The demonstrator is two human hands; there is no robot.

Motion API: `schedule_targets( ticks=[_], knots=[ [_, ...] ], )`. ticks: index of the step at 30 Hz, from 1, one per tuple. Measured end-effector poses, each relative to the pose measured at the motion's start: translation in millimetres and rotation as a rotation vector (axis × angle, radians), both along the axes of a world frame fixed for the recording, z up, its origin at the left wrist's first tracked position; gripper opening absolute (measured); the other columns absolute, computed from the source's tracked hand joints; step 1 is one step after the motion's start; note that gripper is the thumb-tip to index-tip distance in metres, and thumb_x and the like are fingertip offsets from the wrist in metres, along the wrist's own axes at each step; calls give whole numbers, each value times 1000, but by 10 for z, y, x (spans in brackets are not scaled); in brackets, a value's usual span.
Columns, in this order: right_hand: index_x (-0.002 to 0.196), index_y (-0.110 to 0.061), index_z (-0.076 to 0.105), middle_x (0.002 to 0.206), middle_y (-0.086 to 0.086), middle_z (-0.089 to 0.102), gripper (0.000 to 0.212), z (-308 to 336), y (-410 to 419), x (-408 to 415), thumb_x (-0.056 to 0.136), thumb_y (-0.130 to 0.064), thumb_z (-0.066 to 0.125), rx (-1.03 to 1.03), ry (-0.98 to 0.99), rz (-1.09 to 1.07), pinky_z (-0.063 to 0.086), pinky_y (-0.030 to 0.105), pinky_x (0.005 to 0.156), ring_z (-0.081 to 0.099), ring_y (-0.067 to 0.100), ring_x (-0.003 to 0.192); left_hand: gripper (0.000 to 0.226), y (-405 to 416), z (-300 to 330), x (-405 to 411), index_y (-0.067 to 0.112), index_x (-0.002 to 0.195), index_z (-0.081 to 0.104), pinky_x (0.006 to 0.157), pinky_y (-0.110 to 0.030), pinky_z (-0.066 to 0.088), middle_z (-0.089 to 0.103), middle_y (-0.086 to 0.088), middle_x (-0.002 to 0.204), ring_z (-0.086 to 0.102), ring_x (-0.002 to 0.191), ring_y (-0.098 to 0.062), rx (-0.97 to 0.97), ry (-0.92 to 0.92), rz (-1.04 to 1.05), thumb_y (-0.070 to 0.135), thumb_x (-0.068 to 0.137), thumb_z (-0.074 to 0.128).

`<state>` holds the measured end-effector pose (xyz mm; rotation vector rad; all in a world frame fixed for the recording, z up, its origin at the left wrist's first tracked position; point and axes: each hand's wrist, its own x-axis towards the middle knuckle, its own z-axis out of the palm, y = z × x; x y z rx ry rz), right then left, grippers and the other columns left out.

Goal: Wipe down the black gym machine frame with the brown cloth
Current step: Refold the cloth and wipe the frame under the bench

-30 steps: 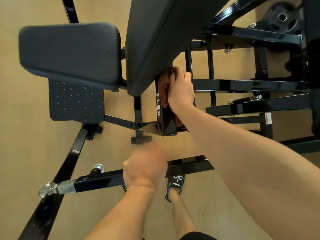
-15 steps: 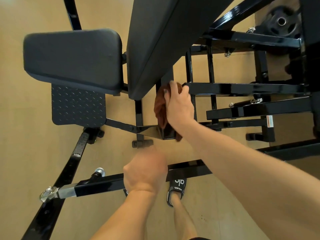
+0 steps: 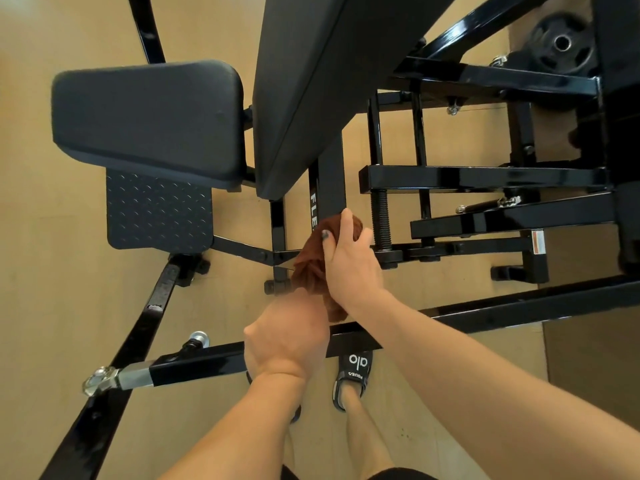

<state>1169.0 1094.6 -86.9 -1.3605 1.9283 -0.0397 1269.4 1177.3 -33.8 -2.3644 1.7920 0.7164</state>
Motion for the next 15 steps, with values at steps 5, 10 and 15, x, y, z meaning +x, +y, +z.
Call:
schedule_targets(
  ticks=[5, 10, 15],
  knots=[
    [149, -26, 26, 129, 12, 45, 45, -127, -792, -19, 109, -47, 26, -176, -46, -117, 58, 37, 82, 60, 27, 104, 26, 37, -85, 21, 29, 76, 53, 53, -33, 54, 52, 10, 62, 53, 57, -12, -15, 0, 1, 37, 99, 43],
    [160, -28, 9, 141, 16, 41, 59, -7, -764, 53, 108, -51, 24, -174, 93, 17, 53, 36, 85, 58, 29, 114, 27, 52, -121, 33, 30, 75, 53, 52, -32, 53, 52, 11, 63, 54, 57, -11, -29, 6, -3, 38, 97, 42],
    [159, -31, -8, 148, 18, 29, 68, 134, 21, 51, 105, -56, 25, 23, 101, 143, 56, 36, 84, 59, 26, 110, 28, 32, -48, 6, 31, 74, 50, 51, -32, 54, 51, 11, 63, 52, 56, -9, -24, -5, -15, 39, 99, 40]
  ],
)
